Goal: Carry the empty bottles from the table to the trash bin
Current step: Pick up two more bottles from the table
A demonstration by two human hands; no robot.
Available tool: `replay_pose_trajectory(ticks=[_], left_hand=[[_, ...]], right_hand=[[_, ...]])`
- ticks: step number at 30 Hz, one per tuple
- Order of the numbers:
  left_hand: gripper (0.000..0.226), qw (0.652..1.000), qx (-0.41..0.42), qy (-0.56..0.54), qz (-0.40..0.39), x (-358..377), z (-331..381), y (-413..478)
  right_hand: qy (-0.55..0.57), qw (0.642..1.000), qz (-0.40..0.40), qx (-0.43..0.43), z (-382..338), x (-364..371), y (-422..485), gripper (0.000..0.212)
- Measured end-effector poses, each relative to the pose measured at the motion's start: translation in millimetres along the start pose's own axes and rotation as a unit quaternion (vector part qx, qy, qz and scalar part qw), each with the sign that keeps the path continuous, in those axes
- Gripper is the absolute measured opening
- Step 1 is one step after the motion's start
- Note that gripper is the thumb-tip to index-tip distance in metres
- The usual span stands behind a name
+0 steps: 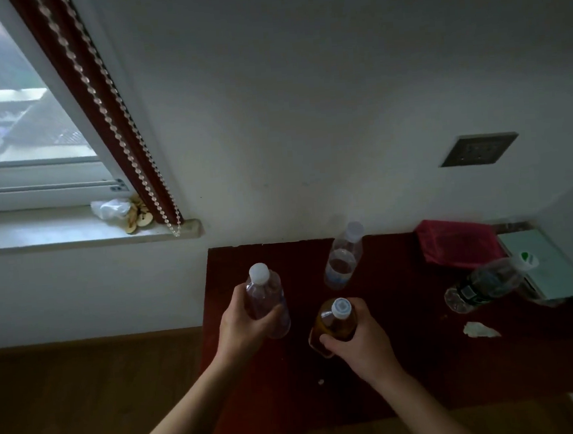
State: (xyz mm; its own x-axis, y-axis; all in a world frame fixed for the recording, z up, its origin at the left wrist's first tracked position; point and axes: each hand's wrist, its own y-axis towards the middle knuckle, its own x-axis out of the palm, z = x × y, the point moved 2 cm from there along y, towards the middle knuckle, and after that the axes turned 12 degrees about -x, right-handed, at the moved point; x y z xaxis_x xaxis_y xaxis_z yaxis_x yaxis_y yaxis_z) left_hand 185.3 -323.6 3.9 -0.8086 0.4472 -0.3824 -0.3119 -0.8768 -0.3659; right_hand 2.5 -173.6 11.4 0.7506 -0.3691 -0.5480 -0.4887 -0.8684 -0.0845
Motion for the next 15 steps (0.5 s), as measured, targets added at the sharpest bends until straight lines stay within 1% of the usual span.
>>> replay_pose_trajectory(ticks=[5, 9, 12, 15], left_hand=[[0.052, 0.995, -0.016, -0.052, 0.082, -32, 0, -25], [0.047, 0.985, -0.012, -0.069, 0.16, -55, 4, -67], [0.043, 0.972, -0.016, -0.065, 0.227, -68, -1, -114], [0.05, 0.955, -0.042, -0.067, 0.286, -83, -22, -168]], right_hand=[[0.043, 0.997, -0.024, -0.056, -24, -20, 14, 0.062], [0.066, 0.99, -0.048, -0.118, -52, -25, 25, 0.062], [0.075, 0.977, -0.105, -0.168, -72, -17, 23, 0.059], [0.078, 0.959, -0.17, -0.211, -88, 1, 9, 0.057]])
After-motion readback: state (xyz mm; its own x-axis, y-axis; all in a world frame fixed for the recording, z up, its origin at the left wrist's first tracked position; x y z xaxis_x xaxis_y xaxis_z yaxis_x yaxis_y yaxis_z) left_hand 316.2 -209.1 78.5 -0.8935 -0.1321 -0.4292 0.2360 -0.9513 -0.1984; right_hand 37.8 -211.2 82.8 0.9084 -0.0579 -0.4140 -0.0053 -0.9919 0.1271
